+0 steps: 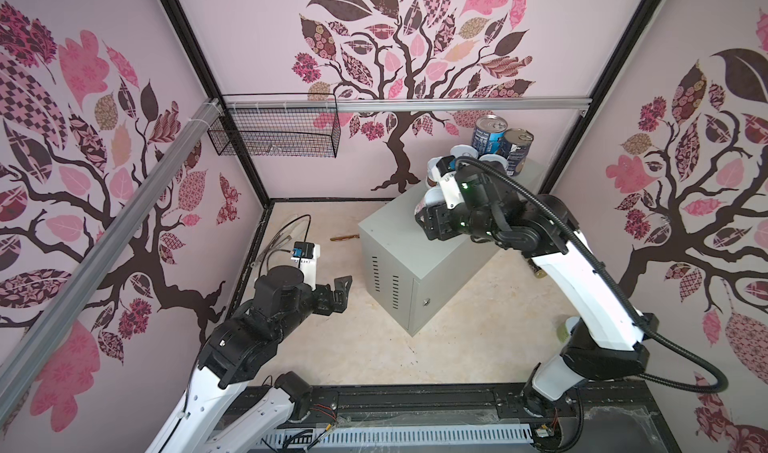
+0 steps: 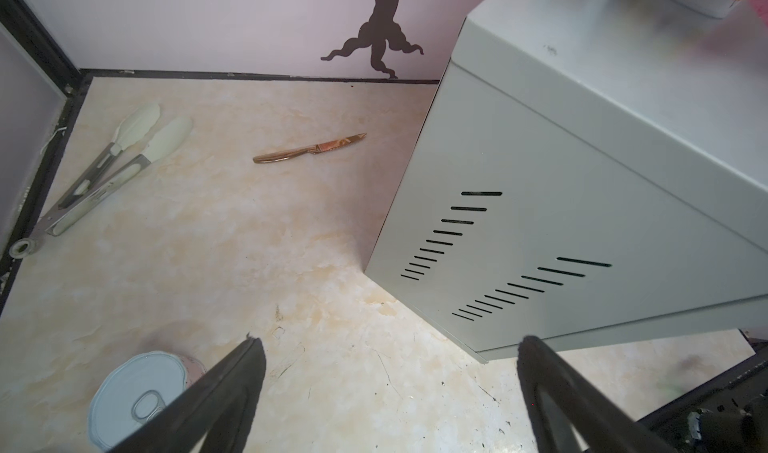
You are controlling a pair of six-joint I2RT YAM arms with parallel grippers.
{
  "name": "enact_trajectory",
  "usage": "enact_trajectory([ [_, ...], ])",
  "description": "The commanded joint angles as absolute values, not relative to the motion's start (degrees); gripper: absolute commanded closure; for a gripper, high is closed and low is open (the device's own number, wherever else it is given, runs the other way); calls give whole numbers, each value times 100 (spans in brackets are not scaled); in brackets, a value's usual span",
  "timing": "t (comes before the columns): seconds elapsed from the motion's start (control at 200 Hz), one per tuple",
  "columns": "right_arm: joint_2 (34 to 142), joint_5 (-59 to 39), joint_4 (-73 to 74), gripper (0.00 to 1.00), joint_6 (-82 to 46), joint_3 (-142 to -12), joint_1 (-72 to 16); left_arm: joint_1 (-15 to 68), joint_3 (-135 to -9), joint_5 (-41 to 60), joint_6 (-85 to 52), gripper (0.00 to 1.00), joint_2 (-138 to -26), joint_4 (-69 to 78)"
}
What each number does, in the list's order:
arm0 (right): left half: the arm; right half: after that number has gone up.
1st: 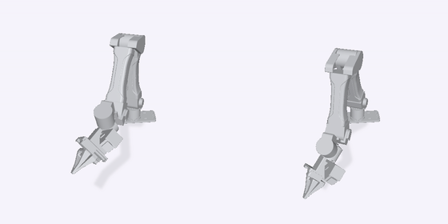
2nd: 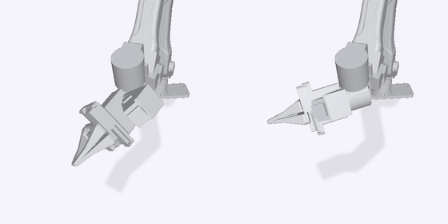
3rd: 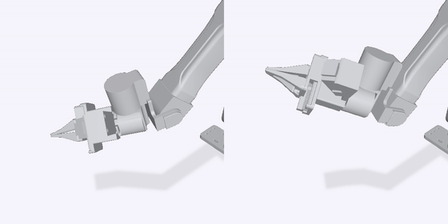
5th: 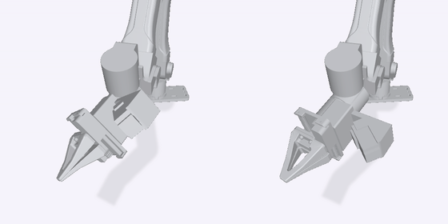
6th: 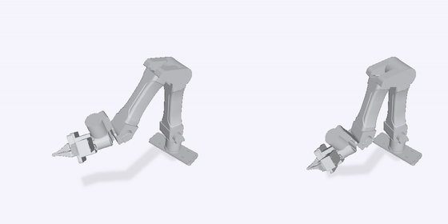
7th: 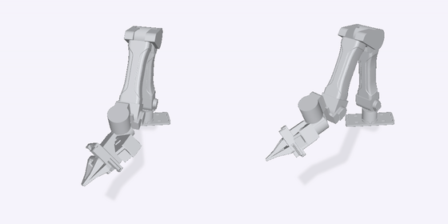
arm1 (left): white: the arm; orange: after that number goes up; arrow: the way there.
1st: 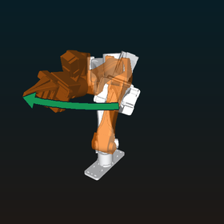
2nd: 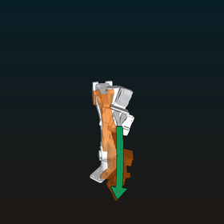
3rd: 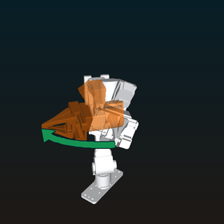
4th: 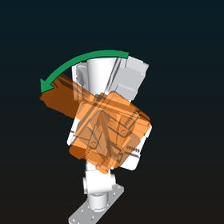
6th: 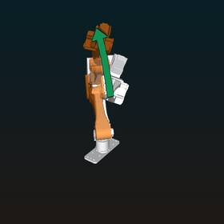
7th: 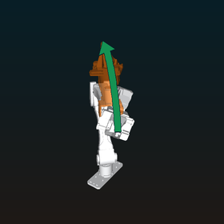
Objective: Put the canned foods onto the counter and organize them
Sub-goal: 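Carry the pink can over the cabinet top beside the grouped cans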
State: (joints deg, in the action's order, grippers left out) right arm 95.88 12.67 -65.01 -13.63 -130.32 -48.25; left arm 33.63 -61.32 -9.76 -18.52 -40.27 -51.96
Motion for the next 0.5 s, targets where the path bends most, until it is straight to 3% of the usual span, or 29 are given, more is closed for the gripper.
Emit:
enact_trajectory([
  [0.0,9966,1445,-6464,35,-1233,-13567,-4857,3346,-5853,-879,-1873,2,-3935,-4879],
  [0.495,11441,1969,-6517,32,-1070,-14675,-4679,3429,-5143,-726,-1875,2,-3560,-4432],
])
